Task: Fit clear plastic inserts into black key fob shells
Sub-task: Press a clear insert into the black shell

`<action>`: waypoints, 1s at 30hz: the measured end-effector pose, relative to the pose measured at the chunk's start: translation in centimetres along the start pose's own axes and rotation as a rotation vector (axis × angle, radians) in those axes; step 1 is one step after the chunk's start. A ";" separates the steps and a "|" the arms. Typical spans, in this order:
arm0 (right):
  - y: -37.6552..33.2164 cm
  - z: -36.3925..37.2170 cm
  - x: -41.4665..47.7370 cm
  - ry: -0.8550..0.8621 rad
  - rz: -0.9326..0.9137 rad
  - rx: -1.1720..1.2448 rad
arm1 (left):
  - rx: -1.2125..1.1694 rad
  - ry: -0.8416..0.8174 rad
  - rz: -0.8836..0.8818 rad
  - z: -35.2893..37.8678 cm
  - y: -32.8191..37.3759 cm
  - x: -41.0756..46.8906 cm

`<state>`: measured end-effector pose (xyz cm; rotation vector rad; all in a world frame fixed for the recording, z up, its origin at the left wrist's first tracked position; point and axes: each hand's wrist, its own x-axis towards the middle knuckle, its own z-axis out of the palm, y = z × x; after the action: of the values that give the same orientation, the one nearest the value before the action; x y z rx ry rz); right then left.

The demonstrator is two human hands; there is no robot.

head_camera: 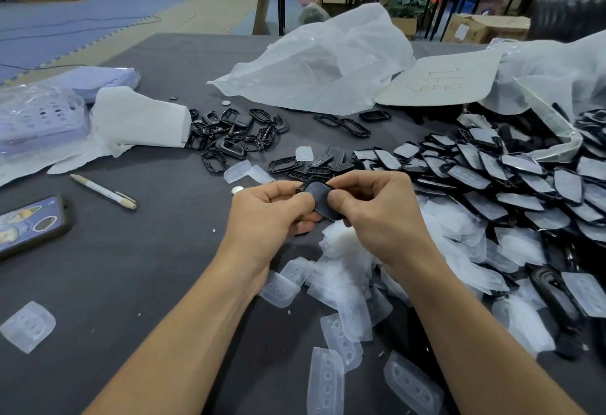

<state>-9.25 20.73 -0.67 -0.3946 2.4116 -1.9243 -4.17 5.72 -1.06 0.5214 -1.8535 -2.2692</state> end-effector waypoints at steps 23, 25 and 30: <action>-0.6 0.6 -0.5 -0.088 -0.028 -0.002 | 0.245 0.125 0.196 -0.1 0.2 -0.2; -0.7 0.6 -0.4 -0.067 -0.014 0.015 | 0.199 0.156 0.200 0.0 0.2 -0.2; -0.8 0.4 -0.4 0.018 0.046 0.150 | 0.107 0.222 0.198 0.1 -0.2 -0.1</action>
<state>-8.67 20.31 0.01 -0.3144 2.2455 -2.0797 -4.11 5.93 -1.23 0.5534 -1.8333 -1.9115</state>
